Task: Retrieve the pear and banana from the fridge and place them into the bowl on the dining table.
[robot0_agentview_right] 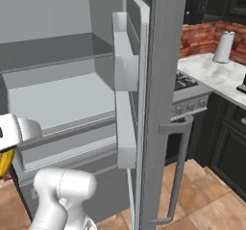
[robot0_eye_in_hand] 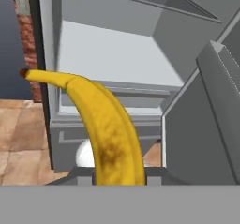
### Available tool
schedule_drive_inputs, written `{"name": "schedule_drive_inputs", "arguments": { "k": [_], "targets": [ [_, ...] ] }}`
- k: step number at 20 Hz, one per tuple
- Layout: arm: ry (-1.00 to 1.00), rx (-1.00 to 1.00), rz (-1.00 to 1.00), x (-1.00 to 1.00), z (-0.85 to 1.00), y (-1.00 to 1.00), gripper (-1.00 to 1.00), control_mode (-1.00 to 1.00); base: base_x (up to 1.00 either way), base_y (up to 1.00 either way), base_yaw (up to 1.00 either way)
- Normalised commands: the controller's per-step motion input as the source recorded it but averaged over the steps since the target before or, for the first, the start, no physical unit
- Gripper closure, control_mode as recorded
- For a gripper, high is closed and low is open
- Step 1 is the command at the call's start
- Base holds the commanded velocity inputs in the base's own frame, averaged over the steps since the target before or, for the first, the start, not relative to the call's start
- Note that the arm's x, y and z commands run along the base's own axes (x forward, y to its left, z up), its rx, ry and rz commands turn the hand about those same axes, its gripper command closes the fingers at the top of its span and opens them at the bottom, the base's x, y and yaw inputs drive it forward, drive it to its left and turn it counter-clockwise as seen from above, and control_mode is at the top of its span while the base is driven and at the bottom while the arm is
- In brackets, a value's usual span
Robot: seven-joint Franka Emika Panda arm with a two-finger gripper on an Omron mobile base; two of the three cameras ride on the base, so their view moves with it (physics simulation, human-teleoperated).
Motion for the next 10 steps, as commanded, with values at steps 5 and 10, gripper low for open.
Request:
{"name": "schedule_drive_inputs", "arguments": {
  "k": [5,10],
  "targets": [
    [0.00,0.00,0.00,0.00,0.00,0.00,1.00,1.00,-0.93,-0.01,-0.03],
    [0.00,0.00,0.00,0.00,0.00,0.00,1.00,1.00,-0.99,0.00,-0.07]
  ]
}}
